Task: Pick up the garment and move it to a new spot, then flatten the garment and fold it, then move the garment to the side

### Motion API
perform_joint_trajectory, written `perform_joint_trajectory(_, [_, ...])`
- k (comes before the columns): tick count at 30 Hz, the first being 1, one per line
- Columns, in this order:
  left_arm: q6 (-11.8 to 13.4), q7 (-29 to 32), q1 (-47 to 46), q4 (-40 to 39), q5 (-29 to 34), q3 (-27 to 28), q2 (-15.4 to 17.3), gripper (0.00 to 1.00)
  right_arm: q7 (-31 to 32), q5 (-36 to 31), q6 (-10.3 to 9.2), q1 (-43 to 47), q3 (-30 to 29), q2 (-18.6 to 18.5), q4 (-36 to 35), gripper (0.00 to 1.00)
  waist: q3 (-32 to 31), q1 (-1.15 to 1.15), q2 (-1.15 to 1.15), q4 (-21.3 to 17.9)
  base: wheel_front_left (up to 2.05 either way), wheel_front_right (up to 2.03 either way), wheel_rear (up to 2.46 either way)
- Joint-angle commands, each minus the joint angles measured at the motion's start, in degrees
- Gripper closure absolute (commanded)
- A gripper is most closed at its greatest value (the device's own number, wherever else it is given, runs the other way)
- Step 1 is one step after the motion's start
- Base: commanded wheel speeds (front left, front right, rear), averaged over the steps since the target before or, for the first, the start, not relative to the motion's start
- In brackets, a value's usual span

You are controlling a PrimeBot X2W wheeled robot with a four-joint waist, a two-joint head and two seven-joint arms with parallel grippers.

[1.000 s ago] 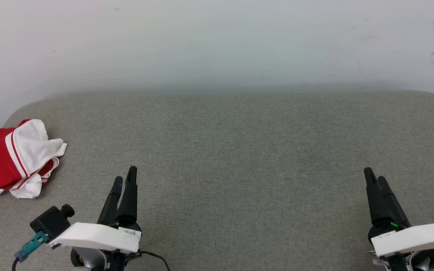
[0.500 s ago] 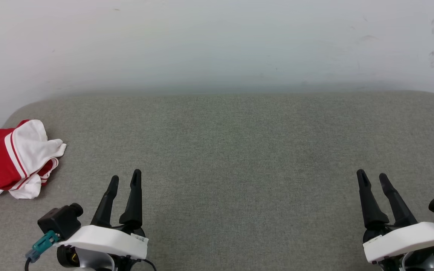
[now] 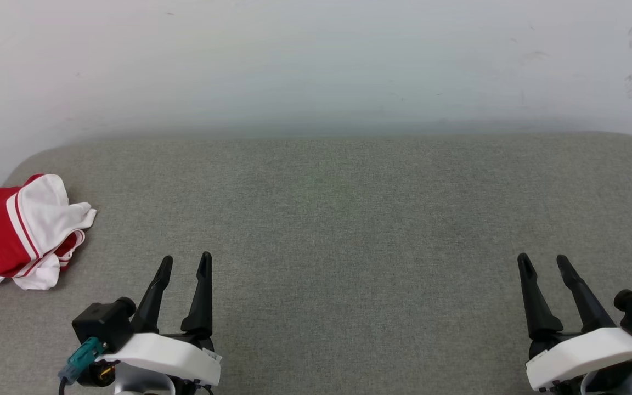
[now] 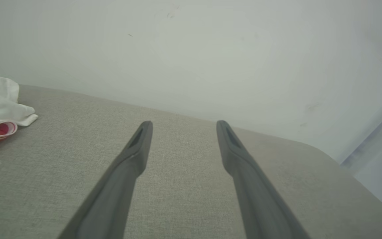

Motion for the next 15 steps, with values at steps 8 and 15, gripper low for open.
perform_joint_trajectory(8, [0.7,-1.5,0.0,0.1,5.5,-0.6,0.9,0.0,0.7,-5.8,-0.01,0.9,-0.7,0.1,-1.8,0.0,-0.1,0.0,0.0,0.1,0.0,0.0,0.0])
perform_joint_trajectory(15, [1.0,-2.4,-0.3,0.6,8.9,-0.7,0.9,0.0,0.9,-8.8,-0.01,1.4,-0.8,0.2,-2.8,0.0,0.0,0.0,0.0,0.2,0.0,0.0,0.0])
